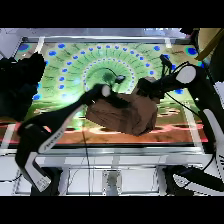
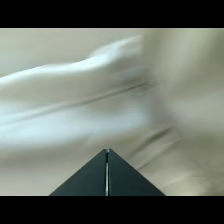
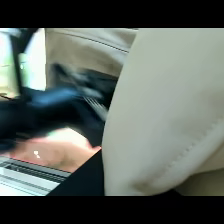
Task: Fold the clothes and pants, and hang the long-sleeved shirts on hangers.
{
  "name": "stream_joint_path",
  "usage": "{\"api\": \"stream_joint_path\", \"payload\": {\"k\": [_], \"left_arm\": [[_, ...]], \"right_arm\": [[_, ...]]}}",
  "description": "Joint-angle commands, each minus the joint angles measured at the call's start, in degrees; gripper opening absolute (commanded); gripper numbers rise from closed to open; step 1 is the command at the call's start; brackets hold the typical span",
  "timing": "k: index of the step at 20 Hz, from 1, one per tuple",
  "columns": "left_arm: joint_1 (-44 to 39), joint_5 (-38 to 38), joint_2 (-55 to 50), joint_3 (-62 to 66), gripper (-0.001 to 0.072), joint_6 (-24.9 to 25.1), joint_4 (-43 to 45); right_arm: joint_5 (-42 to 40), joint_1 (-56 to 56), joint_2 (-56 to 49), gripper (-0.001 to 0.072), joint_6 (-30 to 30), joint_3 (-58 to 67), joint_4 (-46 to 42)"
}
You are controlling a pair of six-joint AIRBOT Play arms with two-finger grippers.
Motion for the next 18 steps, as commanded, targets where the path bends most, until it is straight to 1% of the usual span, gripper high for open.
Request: {"api": "stream_joint_path", "payload": {"k": [1,3,5,6,7,8,9,10,11,12,13,15,18], "left_arm": [[11.04,-19.32,5.86,0.04,0.0010,0.02,16.28],[17.27,-21.49,9.07,0.02,0.0010,0.02,16.79],[22.08,-21.53,12.20,0.02,0.0010,0.00,16.76],[23.56,-21.51,13.44,0.02,0.0010,0.00,16.79],[24.63,-21.51,14.49,0.02,0.0010,0.02,16.79],[25.24,-21.53,15.21,0.02,0.0010,0.02,16.79],[25.49,-21.53,15.69,0.02,0.0010,0.00,16.81],[25.53,-21.55,15.89,-0.02,0.0010,0.00,16.79],[25.46,-21.73,15.87,-0.02,0.0010,0.00,16.72],[25.24,-21.75,15.87,-0.13,0.0010,0.02,16.22],[25.18,-21.77,15.87,-0.33,0.0010,0.02,14.99],[25.09,-22.53,15.87,-0.70,0.0009,0.04,13.79],[25.07,-23.15,15.87,-0.87,0.0010,0.04,13.79]], "right_arm": [[-3.39,4.20,-4.42,0.0040,5.07,0.07,-0.87],[-4.98,7.63,-9.09,0.0041,7.54,0.07,-0.83],[-12.44,11.78,-13.27,0.0042,7.74,0.07,1.92],[-18.05,14.16,-14.73,0.0092,6.25,0.07,4.83],[-23.76,16.41,-15.43,0.0205,3.37,0.07,7.58],[-29.05,18.71,-15.54,0.0265,-0.31,0.15,9.84],[-33.07,20.92,-15.54,0.0263,-3.43,1.09,10.78],[-35.60,22.58,-15.54,0.0264,-4.85,2.60,10.71],[-36.57,23.52,-15.54,0.0265,-4.87,4.22,10.67],[-35.52,23.61,-15.45,0.0310,-5.01,6.05,9.14],[-33.24,22.97,-15.19,0.0404,-4.98,7.41,6.19],[-24.68,18.99,-13.68,0.0415,-4.94,8.83,2.25],[-2.08,9.51,-9.11,0.0420,-4.63,8.79,-10.14]]}}
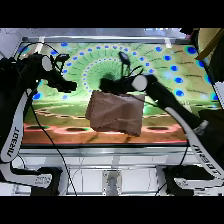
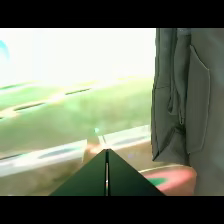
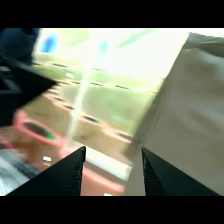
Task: Fold the clothes and pants, and hang the long-sleeved shirts on hangers.
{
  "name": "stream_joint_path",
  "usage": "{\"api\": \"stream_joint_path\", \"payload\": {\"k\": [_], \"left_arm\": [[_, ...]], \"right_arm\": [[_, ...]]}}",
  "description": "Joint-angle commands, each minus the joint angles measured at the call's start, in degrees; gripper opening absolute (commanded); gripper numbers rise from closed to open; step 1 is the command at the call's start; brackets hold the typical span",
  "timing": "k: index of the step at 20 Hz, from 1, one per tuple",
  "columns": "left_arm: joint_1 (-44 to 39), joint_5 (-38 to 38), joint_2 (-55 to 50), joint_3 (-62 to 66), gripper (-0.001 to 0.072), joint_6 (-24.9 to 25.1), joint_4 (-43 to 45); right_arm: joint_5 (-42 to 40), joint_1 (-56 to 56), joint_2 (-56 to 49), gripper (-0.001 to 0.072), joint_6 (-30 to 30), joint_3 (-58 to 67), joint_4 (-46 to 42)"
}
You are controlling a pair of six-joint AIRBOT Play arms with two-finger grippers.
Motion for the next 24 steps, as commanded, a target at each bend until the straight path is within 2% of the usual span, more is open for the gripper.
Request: {"api": "stream_joint_path", "payload": {"k": [1,3,5,7,8,9,10,11,12,13,15,18,24], "left_arm": [[0.13,-0.76,0.15,-0.22,0.0010,0.00,-0.66],[0.13,-0.83,0.15,-0.22,0.0010,0.00,-0.68],[0.13,-0.90,0.15,-0.22,0.0010,0.00,-0.66],[0.13,-1.31,0.15,-0.22,0.0010,-0.02,-0.68],[0.13,-1.62,0.15,-0.22,0.0010,-0.09,-0.68],[0.13,-1.86,0.17,-0.22,0.0010,-0.26,-0.68],[0.11,-1.95,0.17,-0.22,0.0010,-0.26,-0.68],[0.13,-1.92,0.17,-0.22,0.0010,-0.26,-0.70],[0.11,-1.92,0.17,-0.22,0.0010,-0.50,-0.70],[0.11,-1.90,0.17,-0.22,0.0010,-1.22,-0.70],[0.11,-1.90,0.15,-0.22,0.0010,-2.12,-0.68],[0.11,-1.92,0.17,-0.22,0.0010,-2.69,-0.70],[0.11,-1.95,0.17,-0.22,0.0010,-3.26,-0.68]], "right_arm": [[23.63,-8.72,4.33,0.0467,-0.55,0.63,-14.49],[29.83,-14.12,7.61,0.0550,-0.63,-3.67,-20.87],[27.30,-20.83,11.13,0.0546,-3.65,-13.20,-16.11],[21.51,-28.22,12.48,0.0544,-10.32,-23.34,-1.18],[18.51,-32.68,12.22,0.0508,-16.63,-28.37,10.12],[17.20,-36.89,11.67,0.0440,-23.76,-32.39,20.65],[16.09,-40.70,10.88,0.0442,-28.70,-35.43,28.00],[15.50,-43.52,10.01,0.0485,-30.38,-37.13,30.21],[15.30,-45.24,8.98,0.0650,-30.34,-37.81,29.68],[16.17,-46.18,7.39,0.0710,-30.34,-37.92,29.38],[18.16,-46.23,3.10,0.0710,-31.19,-37.92,30.14],[20.26,-44.17,-4.61,0.0710,-38.18,-37.92,35.89],[15.47,-35.87,-10.99,0.0704,-44.17,-37.73,45.64]]}}
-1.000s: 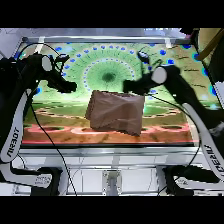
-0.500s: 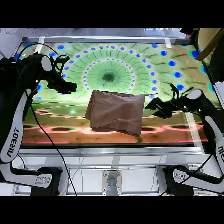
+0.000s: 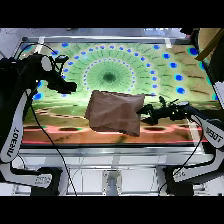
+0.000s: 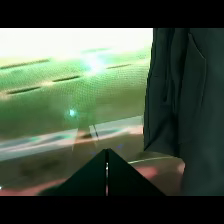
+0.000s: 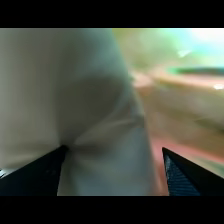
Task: Fold the clothes and pants, and hang the long-sleeved shirts on hangers.
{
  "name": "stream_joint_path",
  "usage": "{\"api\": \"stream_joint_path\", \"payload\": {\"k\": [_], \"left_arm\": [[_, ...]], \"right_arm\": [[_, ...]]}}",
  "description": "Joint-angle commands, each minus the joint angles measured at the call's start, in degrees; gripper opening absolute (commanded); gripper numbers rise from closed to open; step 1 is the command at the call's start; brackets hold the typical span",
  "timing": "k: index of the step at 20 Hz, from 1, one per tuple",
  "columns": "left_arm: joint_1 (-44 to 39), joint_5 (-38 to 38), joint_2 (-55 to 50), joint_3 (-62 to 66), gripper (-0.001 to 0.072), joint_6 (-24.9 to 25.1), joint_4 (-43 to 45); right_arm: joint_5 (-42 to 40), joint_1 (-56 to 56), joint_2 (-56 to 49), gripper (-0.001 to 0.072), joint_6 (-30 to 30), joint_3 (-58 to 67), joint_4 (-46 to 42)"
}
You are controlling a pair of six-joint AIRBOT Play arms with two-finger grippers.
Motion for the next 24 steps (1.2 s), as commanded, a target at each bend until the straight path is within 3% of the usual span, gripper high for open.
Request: {"api": "stream_joint_path", "payload": {"k": [1,3,4,6,7,8,13,17,20,24], "left_arm": [[0.00,0.00,0.02,-0.02,0.0010,-0.42,0.02],[0.00,0.00,0.02,-0.02,0.0011,-0.42,0.02],[0.00,-0.02,0.02,-0.02,0.0011,-0.42,0.02],[0.00,-0.02,0.02,-0.02,0.0011,-0.39,0.02],[0.00,-0.02,0.04,-0.02,0.0010,-0.39,0.02],[0.00,-0.02,0.04,-0.02,0.0010,-0.39,0.02],[0.00,-0.04,0.04,-0.02,0.0010,-0.39,0.04],[0.00,-0.17,0.04,-0.02,0.0010,-0.37,0.04],[0.00,-0.17,0.02,-0.02,0.0011,-0.37,0.07],[0.00,0.00,0.02,-0.02,0.0010,-0.37,0.07]], "right_arm": [[-3.26,4.79,-2.60,0.0695,-6.43,0.04,8.61],[-3.74,7.30,-2.60,0.0670,-8.63,1.33,11.56],[-3.76,8.26,-2.60,0.0621,-9.27,2.38,11.96],[-3.80,9.64,-2.60,0.0260,-9.73,4.98,12.00],[-3.91,9.77,-2.60,0.0115,-9.90,6.27,12.00],[-3.91,9.75,-2.60,0.0045,-10.36,7.67,11.93],[-4.48,5.64,1.29,0.0042,-6.99,11.61,8.35],[-3.06,-7.15,10.73,0.0041,2.73,11.58,-7.67],[-0.13,-22.75,20.72,0.0040,7.45,11.61,-16.41],[6.54,-52.83,32.24,0.0040,6.60,11.61,-18.99]]}}
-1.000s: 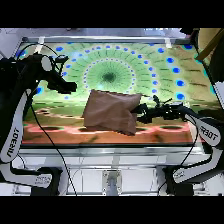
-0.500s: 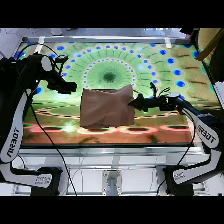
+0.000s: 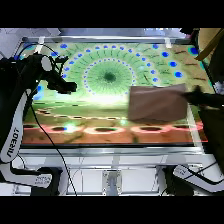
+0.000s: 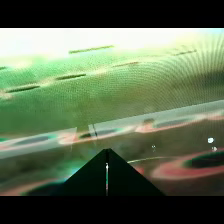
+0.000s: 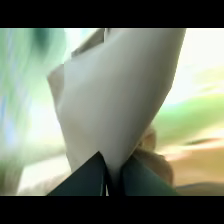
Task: Fold the clothes and pants, and hang the long-sleeved shirts on hangers.
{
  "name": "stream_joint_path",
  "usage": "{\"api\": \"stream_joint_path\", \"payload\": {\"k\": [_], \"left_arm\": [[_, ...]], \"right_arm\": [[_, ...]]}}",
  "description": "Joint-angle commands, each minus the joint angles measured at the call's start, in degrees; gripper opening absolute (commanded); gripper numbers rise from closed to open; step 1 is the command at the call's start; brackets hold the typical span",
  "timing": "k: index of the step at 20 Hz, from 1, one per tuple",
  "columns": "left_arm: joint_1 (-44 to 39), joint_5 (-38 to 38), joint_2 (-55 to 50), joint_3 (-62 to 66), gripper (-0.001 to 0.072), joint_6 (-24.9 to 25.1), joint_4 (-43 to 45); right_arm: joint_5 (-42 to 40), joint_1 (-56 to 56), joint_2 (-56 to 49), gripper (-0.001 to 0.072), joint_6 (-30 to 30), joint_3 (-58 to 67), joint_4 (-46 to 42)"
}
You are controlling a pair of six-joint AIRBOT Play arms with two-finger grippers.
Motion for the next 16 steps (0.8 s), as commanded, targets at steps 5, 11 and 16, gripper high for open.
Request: {"api": "stream_joint_path", "payload": {"k": [5,11,16], "left_arm": [[0.00,0.20,0.00,-0.02,0.0010,0.00,0.02],[-0.04,0.17,0.00,-0.02,0.0010,-0.04,0.00],[-0.04,0.20,0.00,-0.02,0.0010,-1.27,0.00]], "right_arm": [[8.55,-55.95,11.80,0.0039,1.86,0.07,2.97],[2.49,-68.39,12.24,0.0040,4.68,0.07,-2.34],[6.97,-65.96,7.30,0.0355,1.29,0.04,-17.31]]}}
